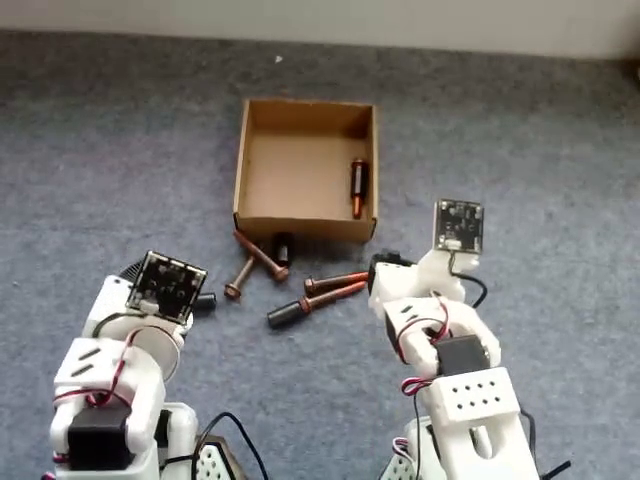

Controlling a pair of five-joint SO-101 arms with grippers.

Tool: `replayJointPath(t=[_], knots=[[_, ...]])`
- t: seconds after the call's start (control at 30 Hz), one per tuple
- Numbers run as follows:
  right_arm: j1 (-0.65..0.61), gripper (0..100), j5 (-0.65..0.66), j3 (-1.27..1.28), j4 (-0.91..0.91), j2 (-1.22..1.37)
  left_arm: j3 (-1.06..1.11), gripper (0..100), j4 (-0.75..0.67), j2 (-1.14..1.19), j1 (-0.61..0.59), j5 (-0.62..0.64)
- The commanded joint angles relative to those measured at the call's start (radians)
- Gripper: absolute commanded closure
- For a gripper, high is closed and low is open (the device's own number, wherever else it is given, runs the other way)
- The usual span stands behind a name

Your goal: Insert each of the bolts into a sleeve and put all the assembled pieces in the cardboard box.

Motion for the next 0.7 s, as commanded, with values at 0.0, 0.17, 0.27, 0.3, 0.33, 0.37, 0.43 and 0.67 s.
replayJointPath(t=[0.0, 0.17, 0.27, 0.3, 0.33, 0.37, 0.43, 0.67], knots=[[0.048, 99.4, 0.003, 0.012, -0.073, -0.025, -0.226, 87, 0.043, 0.331, 0.087, -0.1], [0.073, 99.4, 0.003, 0.042, -0.117, -0.025, -0.401, 82, 0.06, 0.72, 0.171, -0.33], [0.076, 99.4, 0.003, 0.042, -0.122, -0.025, -0.463, 82, 0.054, 0.885, 0.214, -0.503], [0.076, 99.4, 0.003, 0.042, -0.122, -0.025, -0.476, 82, 0.054, 0.929, 0.226, -0.557], [0.076, 99.4, 0.003, 0.044, -0.122, -0.025, -0.49, 82, 0.052, 0.967, 0.243, -0.605], [0.076, 99.4, 0.003, 0.044, -0.122, -0.025, -0.503, 82, 0.052, 1.004, 0.262, -0.646], [0.076, 99.4, 0.003, 0.044, -0.122, -0.025, -0.526, 82, 0.052, 1.072, 0.298, -0.695], [0.076, 99.4, 0.003, 0.064, -0.122, -0.025, -0.616, 82, -0.031, 1.323, 0.403, -0.707]])
